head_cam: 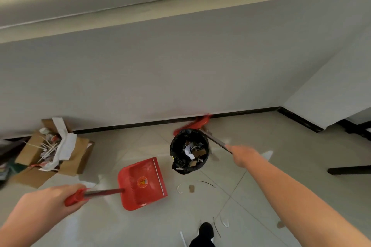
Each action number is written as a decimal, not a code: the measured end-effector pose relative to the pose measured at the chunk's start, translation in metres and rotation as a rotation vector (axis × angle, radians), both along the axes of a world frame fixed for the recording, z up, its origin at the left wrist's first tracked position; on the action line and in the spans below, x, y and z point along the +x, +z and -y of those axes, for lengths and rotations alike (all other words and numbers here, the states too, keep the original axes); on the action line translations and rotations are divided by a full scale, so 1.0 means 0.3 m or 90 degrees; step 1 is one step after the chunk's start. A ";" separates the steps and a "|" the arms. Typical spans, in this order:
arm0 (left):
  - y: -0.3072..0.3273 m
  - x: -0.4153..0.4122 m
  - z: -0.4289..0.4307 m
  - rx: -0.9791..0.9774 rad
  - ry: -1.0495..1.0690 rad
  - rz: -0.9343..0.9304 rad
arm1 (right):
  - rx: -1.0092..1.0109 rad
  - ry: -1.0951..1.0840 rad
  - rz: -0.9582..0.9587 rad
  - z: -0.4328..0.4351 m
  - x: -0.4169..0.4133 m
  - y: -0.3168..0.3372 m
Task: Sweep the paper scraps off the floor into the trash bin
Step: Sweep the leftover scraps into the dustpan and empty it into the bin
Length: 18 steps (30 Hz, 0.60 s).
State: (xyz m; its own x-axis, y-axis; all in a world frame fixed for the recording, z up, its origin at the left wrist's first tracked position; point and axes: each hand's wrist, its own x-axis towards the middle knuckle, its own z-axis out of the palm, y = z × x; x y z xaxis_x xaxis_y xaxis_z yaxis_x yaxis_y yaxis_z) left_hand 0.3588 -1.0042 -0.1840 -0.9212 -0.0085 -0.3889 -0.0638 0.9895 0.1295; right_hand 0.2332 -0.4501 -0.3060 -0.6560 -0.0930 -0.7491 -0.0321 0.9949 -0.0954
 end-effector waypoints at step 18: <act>0.005 0.021 0.007 -0.056 -0.013 0.019 | 0.097 -0.091 0.144 -0.230 0.561 0.004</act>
